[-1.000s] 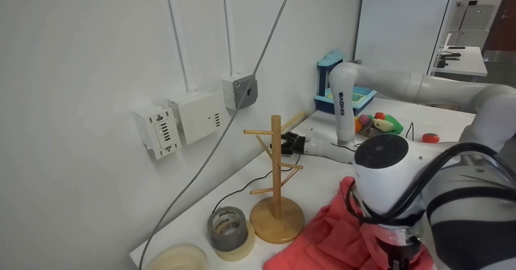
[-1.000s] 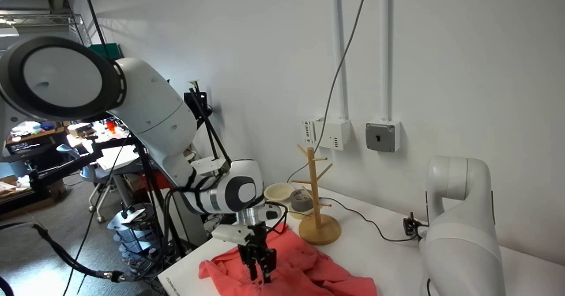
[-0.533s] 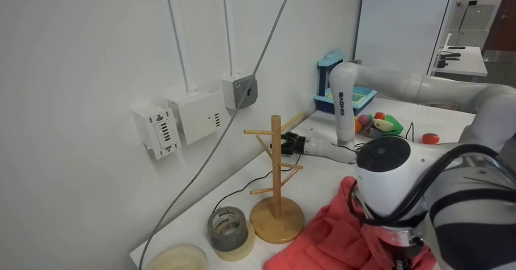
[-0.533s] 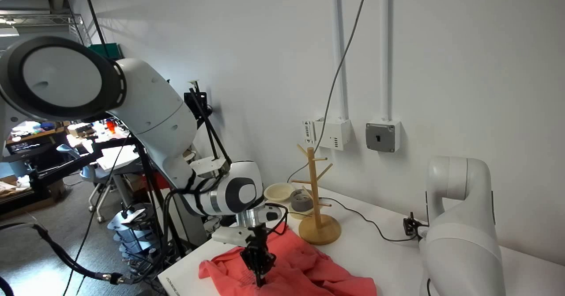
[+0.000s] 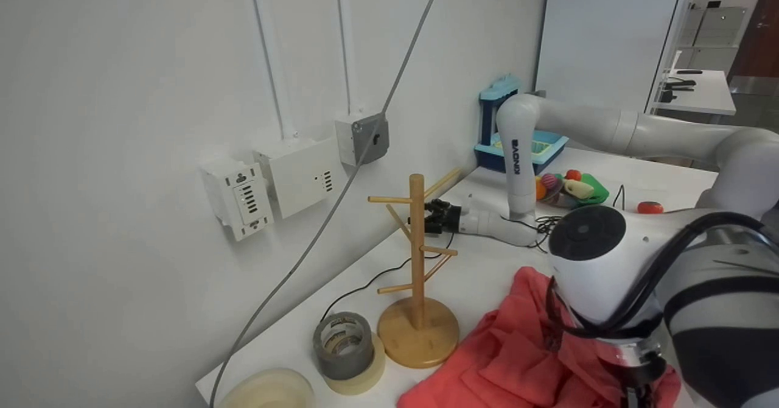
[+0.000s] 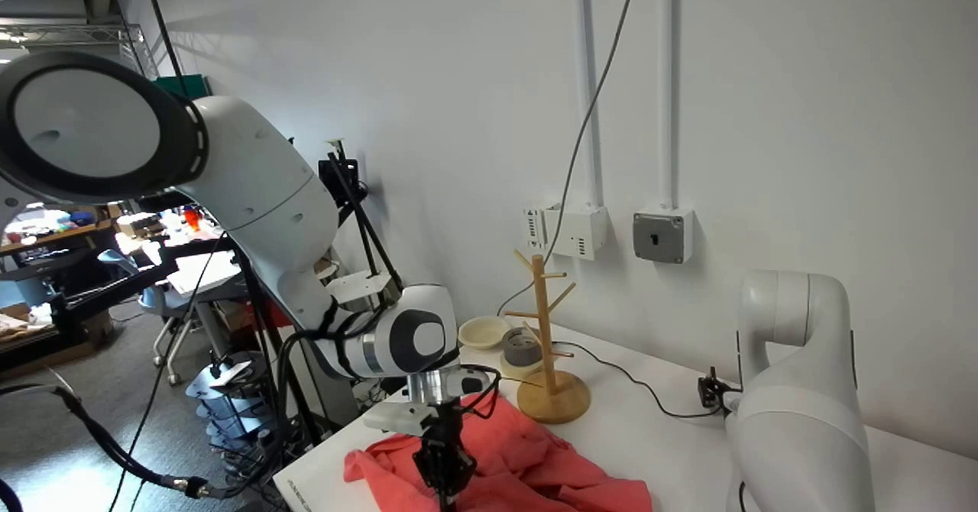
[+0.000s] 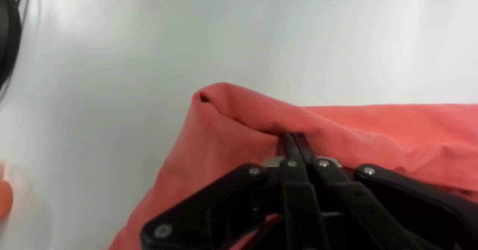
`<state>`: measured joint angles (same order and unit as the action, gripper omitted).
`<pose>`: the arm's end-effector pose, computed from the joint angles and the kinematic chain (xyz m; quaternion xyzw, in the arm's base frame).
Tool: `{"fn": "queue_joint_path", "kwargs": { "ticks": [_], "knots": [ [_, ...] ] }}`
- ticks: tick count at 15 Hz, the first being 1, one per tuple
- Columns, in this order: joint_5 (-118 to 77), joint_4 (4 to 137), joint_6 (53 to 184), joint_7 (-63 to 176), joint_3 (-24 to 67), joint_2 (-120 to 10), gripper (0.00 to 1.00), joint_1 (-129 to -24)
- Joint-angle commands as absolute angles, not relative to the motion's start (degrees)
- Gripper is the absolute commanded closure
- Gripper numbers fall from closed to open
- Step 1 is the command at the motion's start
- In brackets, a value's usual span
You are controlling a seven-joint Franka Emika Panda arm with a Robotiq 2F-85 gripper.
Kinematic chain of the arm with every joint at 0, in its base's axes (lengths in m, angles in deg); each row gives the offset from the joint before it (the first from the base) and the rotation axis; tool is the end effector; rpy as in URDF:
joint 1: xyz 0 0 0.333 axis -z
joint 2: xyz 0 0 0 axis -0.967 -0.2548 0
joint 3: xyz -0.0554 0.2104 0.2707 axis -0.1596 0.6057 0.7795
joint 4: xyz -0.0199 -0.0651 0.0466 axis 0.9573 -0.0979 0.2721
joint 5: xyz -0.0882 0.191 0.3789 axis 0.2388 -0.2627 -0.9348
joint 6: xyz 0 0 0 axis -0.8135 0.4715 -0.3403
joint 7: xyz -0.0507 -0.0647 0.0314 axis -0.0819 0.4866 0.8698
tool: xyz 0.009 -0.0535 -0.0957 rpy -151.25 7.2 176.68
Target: Unfold the orange piece of clothing
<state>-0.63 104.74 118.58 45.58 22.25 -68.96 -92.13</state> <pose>0.5162 0.1135 0.0980 0.9622 0.1469 -0.1540 0.1702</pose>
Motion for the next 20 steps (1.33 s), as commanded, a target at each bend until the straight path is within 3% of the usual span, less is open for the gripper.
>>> {"fn": "queue_joint_path", "kwargs": {
  "ticks": [1,13,14,15,20],
  "knots": [
    [2.65,109.65,112.73,42.33,20.93,-63.53,1.00,-92.46],
    [1.38,117.64,102.17,35.89,24.92,-58.29,1.00,-91.25],
    [1.56,117.86,102.00,35.13,25.14,-58.37,0.73,-91.35],
    [2.34,118.07,101.78,34.13,25.21,-58.38,0.72,-91.67],
    [6.98,119.53,102.14,28.43,25.16,-57.13,0.34,-92.82]
  ]
}}
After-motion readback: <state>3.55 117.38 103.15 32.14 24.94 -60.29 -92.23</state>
